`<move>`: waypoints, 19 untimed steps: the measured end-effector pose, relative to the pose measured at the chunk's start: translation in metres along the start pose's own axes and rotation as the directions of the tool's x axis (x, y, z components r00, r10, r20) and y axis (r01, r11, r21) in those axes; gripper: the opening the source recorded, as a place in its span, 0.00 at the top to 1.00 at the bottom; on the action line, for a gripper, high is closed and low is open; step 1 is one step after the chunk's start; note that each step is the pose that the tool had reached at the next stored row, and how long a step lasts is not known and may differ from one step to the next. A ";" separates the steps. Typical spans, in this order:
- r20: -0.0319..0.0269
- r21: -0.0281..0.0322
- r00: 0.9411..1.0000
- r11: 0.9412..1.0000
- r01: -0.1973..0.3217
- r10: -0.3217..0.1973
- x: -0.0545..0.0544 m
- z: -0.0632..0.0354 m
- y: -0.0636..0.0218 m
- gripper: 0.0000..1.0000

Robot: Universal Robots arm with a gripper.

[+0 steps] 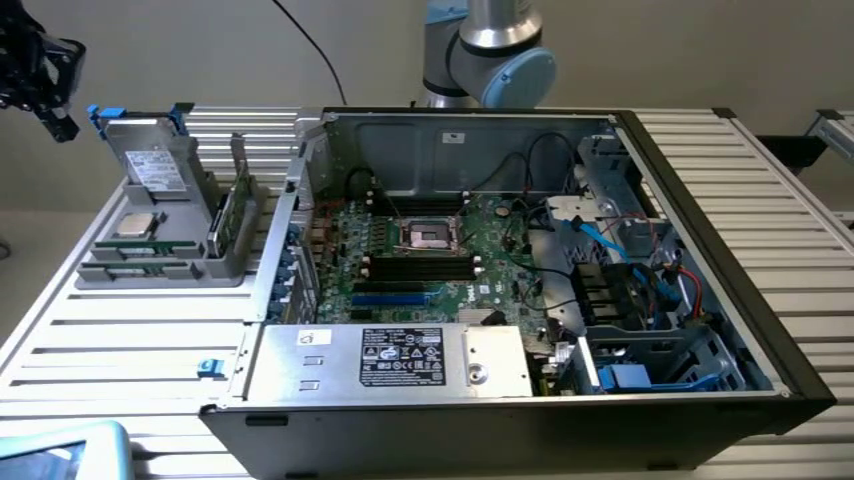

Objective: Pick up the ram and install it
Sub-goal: 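Pick up the ram and move it above insertion slot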

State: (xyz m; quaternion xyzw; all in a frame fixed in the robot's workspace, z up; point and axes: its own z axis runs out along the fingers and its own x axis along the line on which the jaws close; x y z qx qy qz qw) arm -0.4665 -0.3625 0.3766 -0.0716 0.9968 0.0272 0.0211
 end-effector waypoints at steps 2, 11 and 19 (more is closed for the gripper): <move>-0.004 -0.002 0.999 0.999 0.036 -0.036 0.000 0.0000 0.0000 0.89; -0.029 -0.014 0.981 0.981 0.191 -0.192 0.000 0.0012 -0.0001 0.89; -0.047 -0.020 0.943 0.944 0.329 -0.330 0.000 0.0021 -0.0002 0.89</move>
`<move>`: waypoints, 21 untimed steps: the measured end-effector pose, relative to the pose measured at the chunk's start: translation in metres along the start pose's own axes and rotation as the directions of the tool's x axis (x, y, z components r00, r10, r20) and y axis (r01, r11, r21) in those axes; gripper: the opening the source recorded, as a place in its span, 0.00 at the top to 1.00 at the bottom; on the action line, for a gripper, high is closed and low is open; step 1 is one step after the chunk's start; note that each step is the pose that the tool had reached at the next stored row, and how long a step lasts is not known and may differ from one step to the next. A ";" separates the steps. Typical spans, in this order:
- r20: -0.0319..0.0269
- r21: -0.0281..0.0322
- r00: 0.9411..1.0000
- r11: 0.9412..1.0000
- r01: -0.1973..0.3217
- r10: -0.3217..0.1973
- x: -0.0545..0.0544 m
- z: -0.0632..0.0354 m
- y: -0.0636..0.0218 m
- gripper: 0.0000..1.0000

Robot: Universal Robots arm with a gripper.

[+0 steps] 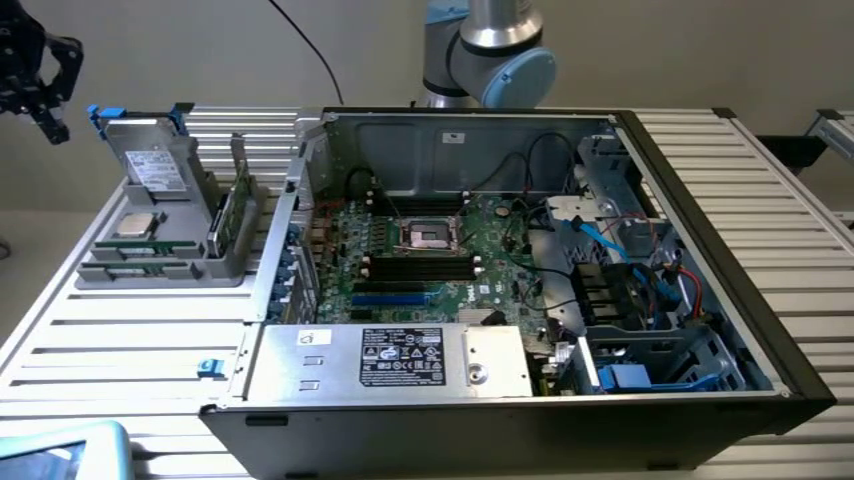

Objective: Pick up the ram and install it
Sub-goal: 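Pick up the ram and move it above insertion slot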

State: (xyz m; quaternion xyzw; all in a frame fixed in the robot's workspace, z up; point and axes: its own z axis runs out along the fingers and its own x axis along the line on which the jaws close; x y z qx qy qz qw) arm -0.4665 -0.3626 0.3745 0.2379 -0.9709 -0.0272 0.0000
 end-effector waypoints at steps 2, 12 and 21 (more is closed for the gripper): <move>-0.004 0.004 0.999 0.999 0.035 -0.035 0.000 0.0000 0.0001 0.89; -0.035 0.046 0.984 0.983 0.178 -0.176 0.000 -0.0001 0.0000 0.89; -0.034 0.049 0.942 0.941 0.335 -0.333 0.000 0.0001 0.0001 0.89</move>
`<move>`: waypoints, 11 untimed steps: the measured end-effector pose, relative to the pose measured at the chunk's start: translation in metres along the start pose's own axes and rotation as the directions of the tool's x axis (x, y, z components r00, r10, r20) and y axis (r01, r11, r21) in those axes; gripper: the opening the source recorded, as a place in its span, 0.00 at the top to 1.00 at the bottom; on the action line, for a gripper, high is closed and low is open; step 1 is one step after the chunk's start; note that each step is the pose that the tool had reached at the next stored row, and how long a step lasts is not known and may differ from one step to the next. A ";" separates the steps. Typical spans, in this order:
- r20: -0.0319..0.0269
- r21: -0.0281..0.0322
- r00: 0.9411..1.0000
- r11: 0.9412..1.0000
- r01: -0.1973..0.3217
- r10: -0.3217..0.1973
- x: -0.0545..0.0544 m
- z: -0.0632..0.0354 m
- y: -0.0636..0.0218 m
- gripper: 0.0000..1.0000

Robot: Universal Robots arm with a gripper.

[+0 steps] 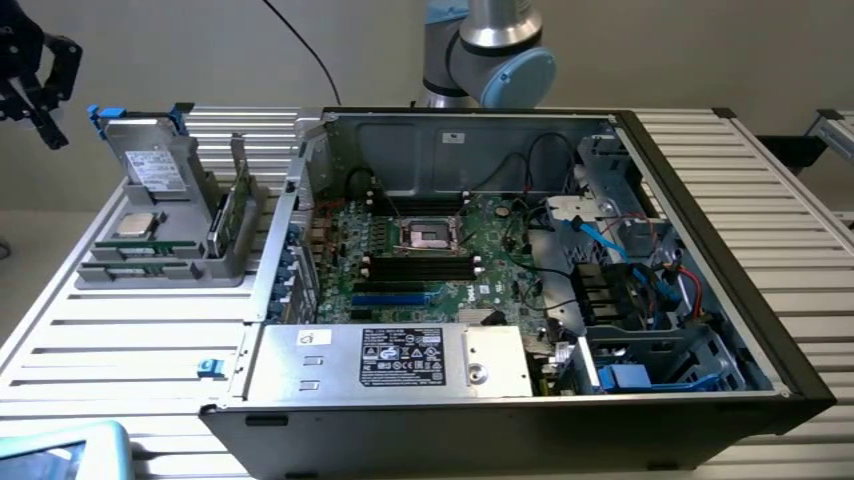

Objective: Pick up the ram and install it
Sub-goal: 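Pick up the ram and move it above insertion slot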

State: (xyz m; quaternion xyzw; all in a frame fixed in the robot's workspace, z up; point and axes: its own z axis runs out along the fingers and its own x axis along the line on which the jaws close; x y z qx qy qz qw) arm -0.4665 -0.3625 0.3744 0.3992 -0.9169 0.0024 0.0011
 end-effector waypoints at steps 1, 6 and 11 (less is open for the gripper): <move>0.000 0.000 1.000 1.000 0.018 -0.018 0.000 0.0000 0.0000 0.89; 0.001 0.002 0.994 0.994 0.109 -0.109 0.000 0.0000 0.0000 0.89; 0.004 0.006 0.980 0.980 0.197 -0.197 0.000 0.0001 0.0000 0.89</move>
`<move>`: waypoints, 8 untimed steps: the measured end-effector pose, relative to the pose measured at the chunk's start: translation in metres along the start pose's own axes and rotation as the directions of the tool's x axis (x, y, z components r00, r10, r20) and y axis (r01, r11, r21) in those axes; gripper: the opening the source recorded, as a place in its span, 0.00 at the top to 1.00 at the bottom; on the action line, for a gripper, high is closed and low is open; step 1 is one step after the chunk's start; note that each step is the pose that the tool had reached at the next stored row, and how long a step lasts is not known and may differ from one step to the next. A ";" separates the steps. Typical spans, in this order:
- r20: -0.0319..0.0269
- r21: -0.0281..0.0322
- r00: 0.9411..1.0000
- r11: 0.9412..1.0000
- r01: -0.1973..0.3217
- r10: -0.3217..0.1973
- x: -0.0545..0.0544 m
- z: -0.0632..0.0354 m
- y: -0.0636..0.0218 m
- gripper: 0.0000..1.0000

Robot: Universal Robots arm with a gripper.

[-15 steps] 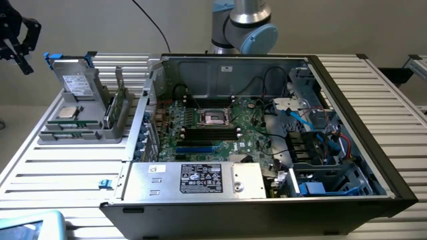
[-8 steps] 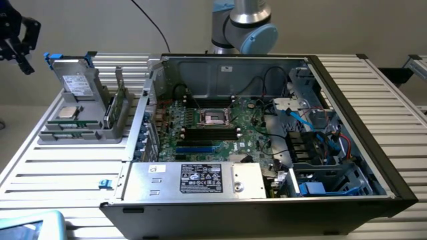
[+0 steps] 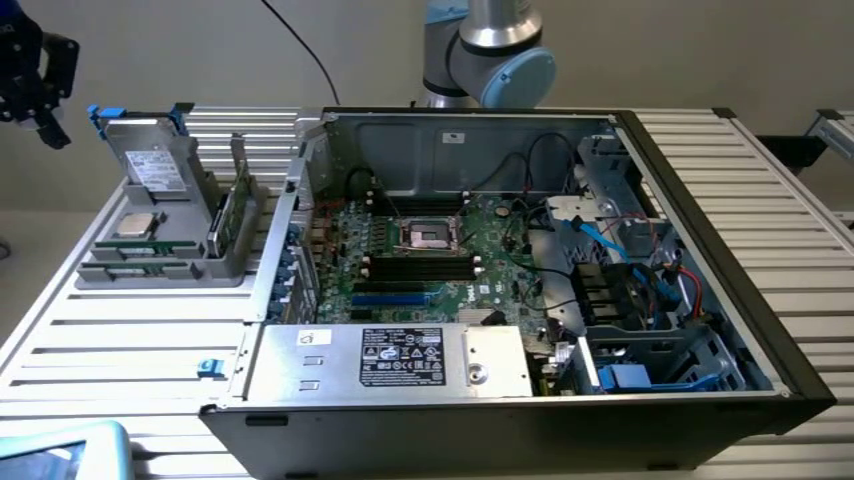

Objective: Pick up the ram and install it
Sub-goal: 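Pick up the ram and move it above insertion slot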

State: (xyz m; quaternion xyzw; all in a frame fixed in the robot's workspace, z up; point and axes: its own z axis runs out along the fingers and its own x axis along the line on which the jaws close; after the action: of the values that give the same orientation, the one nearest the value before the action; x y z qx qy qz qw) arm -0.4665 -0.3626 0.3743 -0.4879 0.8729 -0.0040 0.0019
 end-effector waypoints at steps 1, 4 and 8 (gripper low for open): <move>0.000 0.001 1.000 1.000 0.016 -0.016 0.000 0.0000 0.0000 0.89; 0.002 0.004 0.998 0.998 0.069 -0.069 0.000 0.0000 0.0000 0.89; 0.005 0.009 0.991 0.990 0.137 -0.137 0.000 0.0000 0.0000 0.89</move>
State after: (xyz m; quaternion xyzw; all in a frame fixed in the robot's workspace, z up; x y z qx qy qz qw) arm -0.4665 -0.3626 0.3743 -0.5468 0.8372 -0.0066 0.0062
